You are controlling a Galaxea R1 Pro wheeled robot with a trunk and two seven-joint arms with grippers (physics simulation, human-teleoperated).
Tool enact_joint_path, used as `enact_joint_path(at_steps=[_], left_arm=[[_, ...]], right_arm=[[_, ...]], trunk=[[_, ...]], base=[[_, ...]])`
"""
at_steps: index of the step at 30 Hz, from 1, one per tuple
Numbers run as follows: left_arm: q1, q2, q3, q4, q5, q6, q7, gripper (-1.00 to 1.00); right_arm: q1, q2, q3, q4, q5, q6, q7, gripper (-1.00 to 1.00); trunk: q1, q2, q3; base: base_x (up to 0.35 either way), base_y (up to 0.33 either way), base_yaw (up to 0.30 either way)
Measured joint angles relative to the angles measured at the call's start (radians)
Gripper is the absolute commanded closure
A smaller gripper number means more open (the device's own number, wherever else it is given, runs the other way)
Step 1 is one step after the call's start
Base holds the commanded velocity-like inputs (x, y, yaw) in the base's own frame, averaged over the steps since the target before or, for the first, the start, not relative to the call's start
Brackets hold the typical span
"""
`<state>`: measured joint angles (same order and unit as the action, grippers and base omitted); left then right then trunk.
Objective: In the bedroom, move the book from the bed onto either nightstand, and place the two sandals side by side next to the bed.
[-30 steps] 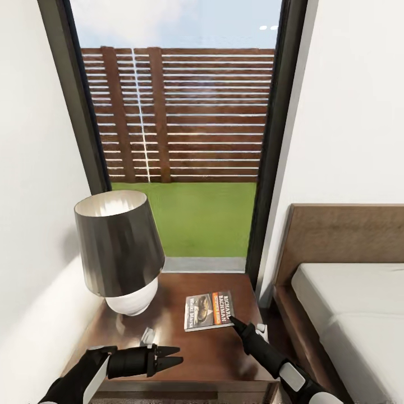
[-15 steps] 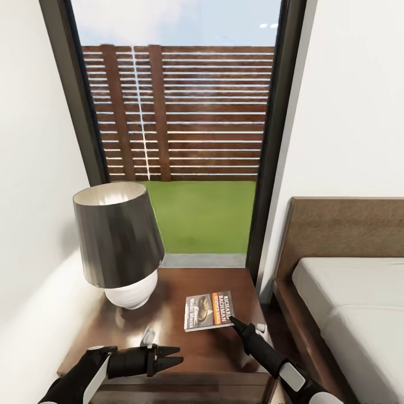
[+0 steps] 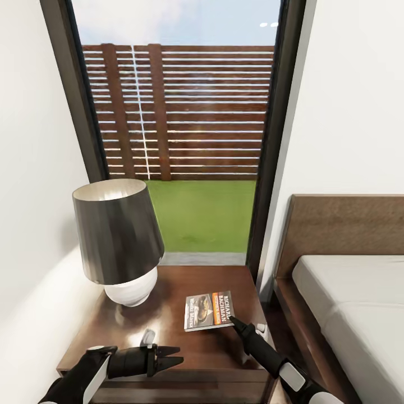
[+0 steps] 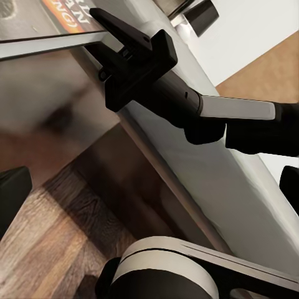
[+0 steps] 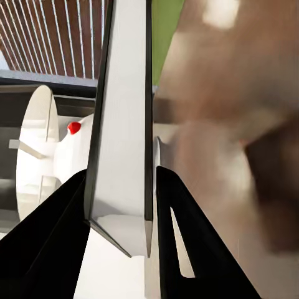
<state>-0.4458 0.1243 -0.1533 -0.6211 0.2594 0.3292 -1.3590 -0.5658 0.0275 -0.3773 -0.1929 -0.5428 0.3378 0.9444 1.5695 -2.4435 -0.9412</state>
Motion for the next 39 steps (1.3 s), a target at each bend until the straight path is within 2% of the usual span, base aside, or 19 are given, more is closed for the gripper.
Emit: enact_joint_path(at_steps=[8,28,31,39], left_arm=[[0.0,0.0,0.0,0.0,0.0,0.0,0.002,-1.0],[0.0,0.0,0.002,0.018,0.0,-0.001,-0.001,-1.0],[0.0,0.0,0.001,0.018,0.0,0.0,-0.001,-1.0],[0.0,-0.001,0.001,0.018,0.0,-0.001,-0.001,-1.0]], right_arm=[[0.0,0.0,0.0,0.0,0.0,0.0,0.0,1.0],[0.0,0.0,0.0,0.0,0.0,0.0,0.0,1.0],[0.0,0.0,0.001,0.0,0.001,-0.001,0.0,1.0],[0.0,0.0,0.0,0.0,0.0,0.0,0.0,1.0]], trunk=[[0.0,0.0,0.0],[0.0,0.0,0.0],[0.011,-0.021,-0.009],[0.012,-0.021,-0.009]], base=[[0.124,0.0,0.0],[0.004,0.0,0.0],[0.0,0.0,0.0],[0.0,0.0,0.0]])
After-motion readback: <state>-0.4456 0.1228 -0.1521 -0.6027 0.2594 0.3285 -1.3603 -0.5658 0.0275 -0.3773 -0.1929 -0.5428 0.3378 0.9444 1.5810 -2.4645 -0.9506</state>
